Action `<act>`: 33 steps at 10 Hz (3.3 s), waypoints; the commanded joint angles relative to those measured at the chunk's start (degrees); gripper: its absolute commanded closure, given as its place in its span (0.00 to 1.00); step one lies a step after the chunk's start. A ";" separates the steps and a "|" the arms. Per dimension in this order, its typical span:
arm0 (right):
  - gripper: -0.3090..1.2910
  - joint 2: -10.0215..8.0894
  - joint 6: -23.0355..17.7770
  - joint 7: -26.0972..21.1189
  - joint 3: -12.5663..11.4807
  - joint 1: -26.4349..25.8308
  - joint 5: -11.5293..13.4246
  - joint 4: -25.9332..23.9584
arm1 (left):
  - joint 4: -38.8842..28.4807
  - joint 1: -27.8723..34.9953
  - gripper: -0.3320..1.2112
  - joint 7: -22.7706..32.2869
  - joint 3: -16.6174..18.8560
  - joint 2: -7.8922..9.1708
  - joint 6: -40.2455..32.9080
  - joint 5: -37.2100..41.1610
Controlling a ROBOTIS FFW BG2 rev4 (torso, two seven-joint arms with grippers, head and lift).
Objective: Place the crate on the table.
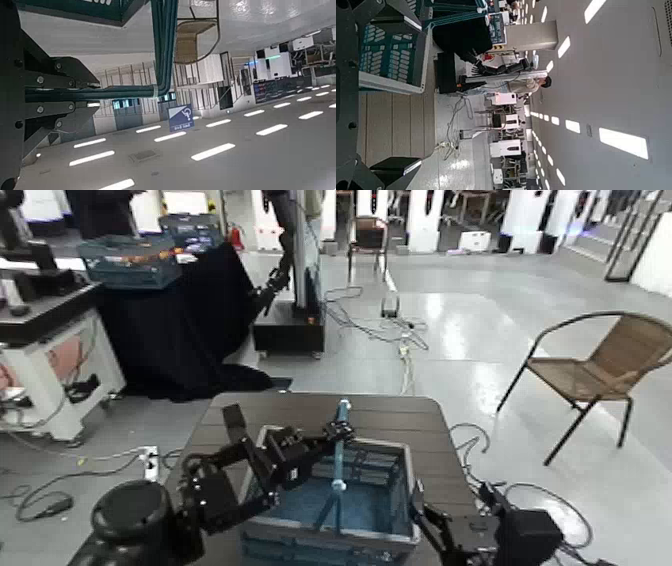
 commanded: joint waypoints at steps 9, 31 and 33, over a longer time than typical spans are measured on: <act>0.28 -0.27 -0.03 0.00 0.56 -0.56 -0.55 0.36 | 12.05 -3.78 0.97 -1.27 0.10 -0.26 0.36 -1.05; 0.28 -0.53 0.06 0.00 0.03 -0.21 -1.52 0.01 | -26.09 21.79 0.26 -1.53 13.63 -2.90 -32.42 -65.83; 0.28 -0.45 0.06 0.00 -0.14 -0.03 -1.52 -0.08 | -29.78 27.07 0.26 0.31 13.63 -3.43 -38.04 -73.12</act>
